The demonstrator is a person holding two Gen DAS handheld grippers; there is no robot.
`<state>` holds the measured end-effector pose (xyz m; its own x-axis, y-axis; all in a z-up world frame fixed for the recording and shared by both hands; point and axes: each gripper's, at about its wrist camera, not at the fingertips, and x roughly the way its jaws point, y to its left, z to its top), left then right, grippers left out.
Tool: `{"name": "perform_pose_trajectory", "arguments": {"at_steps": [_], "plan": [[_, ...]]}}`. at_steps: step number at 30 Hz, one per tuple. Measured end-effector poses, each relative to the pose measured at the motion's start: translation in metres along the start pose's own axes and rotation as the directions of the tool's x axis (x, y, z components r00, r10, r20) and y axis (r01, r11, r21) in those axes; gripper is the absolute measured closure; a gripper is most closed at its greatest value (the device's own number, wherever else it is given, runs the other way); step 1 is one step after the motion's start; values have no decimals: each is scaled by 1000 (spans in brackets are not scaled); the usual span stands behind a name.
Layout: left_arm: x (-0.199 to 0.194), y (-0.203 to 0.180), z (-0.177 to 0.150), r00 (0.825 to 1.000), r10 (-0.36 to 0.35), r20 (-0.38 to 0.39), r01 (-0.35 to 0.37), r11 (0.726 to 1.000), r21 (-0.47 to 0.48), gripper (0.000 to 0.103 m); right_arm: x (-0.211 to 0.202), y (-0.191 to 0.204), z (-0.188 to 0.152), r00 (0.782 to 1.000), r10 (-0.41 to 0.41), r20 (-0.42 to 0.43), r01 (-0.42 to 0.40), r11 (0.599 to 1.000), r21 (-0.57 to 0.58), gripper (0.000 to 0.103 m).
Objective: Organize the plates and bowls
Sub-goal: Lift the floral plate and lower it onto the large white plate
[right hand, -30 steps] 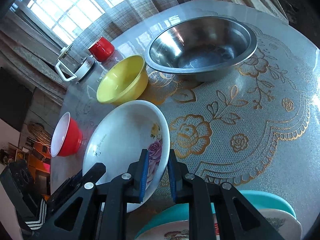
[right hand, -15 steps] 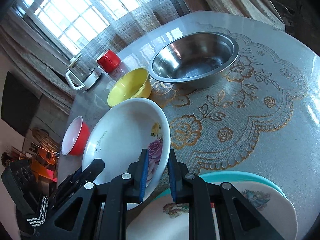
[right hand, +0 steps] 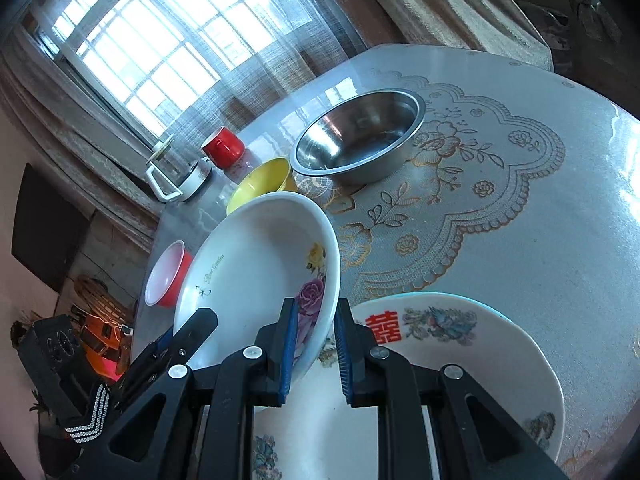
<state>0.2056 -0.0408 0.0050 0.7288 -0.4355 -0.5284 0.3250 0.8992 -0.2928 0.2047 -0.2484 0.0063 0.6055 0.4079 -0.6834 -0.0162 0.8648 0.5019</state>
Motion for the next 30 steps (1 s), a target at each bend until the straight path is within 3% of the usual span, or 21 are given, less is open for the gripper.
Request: {"name": "perform_pose_trajectory", "arguments": {"at_steps": [16,30], "plan": [[-7,-53,-24,992,-108,-59,115,983,142,70,-61,-40,-37,998,-46,50,41,995,87,85],[-8,-81,-43,985,-115,-132,150,945,291,70,-70,-68,-72,997,-73,-27,77,982,175,82]]}}
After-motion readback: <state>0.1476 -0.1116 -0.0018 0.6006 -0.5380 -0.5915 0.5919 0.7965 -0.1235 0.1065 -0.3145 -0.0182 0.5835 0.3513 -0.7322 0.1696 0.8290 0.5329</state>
